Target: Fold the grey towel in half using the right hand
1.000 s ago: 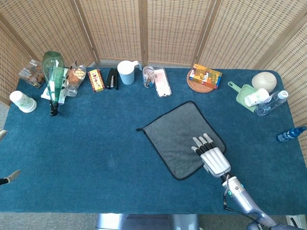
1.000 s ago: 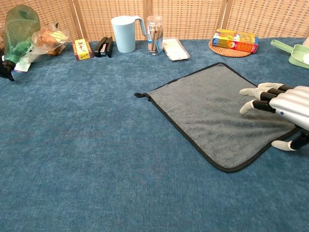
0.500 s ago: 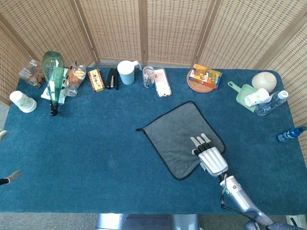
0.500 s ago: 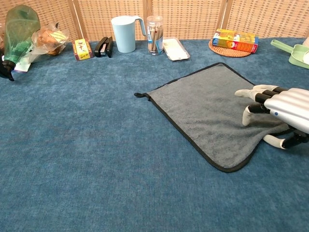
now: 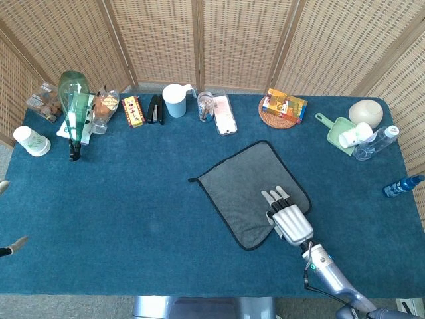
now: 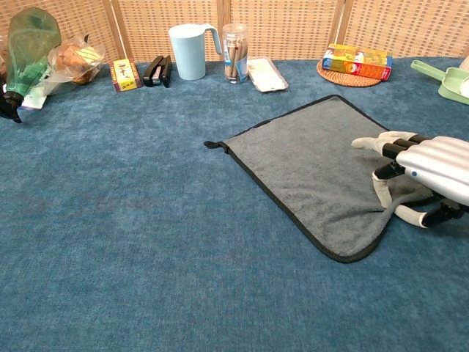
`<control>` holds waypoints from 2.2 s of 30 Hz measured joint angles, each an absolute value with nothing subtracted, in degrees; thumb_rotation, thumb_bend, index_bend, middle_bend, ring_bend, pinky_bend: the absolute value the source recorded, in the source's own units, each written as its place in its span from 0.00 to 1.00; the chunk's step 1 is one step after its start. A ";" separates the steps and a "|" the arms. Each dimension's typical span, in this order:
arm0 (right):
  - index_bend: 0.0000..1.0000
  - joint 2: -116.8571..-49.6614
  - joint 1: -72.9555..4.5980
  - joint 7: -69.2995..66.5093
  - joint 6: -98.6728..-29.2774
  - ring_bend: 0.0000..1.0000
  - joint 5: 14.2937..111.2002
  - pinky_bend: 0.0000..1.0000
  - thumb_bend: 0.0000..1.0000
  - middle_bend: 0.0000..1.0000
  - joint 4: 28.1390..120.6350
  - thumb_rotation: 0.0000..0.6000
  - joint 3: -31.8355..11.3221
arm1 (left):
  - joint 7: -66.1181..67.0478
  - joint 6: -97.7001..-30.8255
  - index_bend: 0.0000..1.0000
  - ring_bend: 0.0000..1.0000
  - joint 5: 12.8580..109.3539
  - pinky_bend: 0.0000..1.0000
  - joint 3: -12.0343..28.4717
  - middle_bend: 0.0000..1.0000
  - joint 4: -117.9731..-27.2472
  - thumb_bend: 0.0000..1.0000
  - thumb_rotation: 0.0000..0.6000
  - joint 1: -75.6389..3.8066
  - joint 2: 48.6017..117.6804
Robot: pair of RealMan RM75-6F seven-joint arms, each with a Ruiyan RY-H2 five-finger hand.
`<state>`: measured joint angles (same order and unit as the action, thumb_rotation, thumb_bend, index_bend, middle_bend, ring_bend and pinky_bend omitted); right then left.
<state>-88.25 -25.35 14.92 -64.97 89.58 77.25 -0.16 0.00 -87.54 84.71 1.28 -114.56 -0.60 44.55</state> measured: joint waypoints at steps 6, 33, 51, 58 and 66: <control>0.60 -88.20 -25.57 14.93 -64.88 0.00 89.00 0.02 0.48 0.00 77.79 1.00 -0.54 | -0.29 -87.49 0.00 0.00 84.82 0.00 1.24 0.00 -114.43 0.08 1.00 -0.58 44.45; 0.67 -88.56 -26.57 16.20 -64.32 0.00 84.60 0.05 0.53 0.00 81.99 1.00 -3.26 | -2.62 -87.29 0.00 0.00 85.08 0.00 1.13 0.00 -114.02 0.08 1.00 -0.53 43.64; 0.71 -91.95 -29.56 25.30 -61.10 0.00 72.09 0.05 0.55 0.00 87.44 1.00 -9.21 | -4.72 -86.90 0.00 0.00 85.06 0.00 1.03 0.00 -113.64 0.08 1.00 -0.56 42.93; 0.71 -95.32 -31.52 30.93 -62.21 0.00 65.65 0.05 0.59 0.00 89.17 1.00 -12.29 | -6.43 -86.83 0.00 0.00 85.33 0.00 0.96 0.00 -113.28 0.08 1.00 -0.53 42.41; 0.71 -98.75 -34.43 35.20 -62.81 0.00 59.67 0.06 0.60 0.00 88.05 1.00 -15.15 | -8.26 -87.14 0.00 0.00 85.49 0.00 0.92 0.00 -112.85 0.08 1.00 -0.29 41.95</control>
<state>-98.75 -34.43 35.20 -62.81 59.67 88.05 -15.15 -8.26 -87.14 85.49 0.92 -112.85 -0.29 41.95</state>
